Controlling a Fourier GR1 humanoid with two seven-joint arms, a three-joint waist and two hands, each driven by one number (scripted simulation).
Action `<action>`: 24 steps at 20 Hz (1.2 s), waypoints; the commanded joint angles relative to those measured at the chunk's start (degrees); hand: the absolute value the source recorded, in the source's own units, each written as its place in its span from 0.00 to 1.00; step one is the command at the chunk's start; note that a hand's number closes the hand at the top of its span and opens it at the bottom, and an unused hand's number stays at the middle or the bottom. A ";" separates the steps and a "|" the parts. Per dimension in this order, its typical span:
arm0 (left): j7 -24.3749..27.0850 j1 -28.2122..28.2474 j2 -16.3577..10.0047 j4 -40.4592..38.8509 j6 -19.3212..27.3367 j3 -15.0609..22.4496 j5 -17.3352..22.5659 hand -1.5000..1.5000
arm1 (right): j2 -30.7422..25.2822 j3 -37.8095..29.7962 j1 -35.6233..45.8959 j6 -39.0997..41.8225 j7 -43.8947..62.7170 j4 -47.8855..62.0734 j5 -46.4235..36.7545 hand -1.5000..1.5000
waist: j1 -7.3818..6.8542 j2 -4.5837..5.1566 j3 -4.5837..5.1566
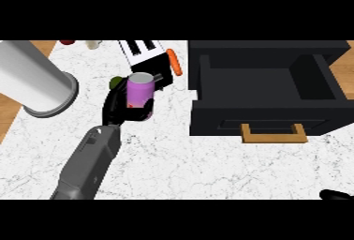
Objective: Pick up the can, place it into the drawer and close the drawer
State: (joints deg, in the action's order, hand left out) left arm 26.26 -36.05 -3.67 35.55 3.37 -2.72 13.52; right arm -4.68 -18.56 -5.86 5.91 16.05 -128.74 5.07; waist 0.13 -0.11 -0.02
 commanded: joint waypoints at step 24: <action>-34.11 -32.54 3.67 11.74 20.98 12.54 0.54 1.00 | -2.24 -1.70 3.34 -0.05 2.17 1.03 1.28 0.00 | 1.42 0.32 -0.02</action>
State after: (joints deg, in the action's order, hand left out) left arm -8.22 -63.83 -0.07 51.64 21.21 7.60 12.23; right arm -6.08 -19.57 -3.51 5.29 18.73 -129.22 5.41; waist 1.03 0.05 -0.03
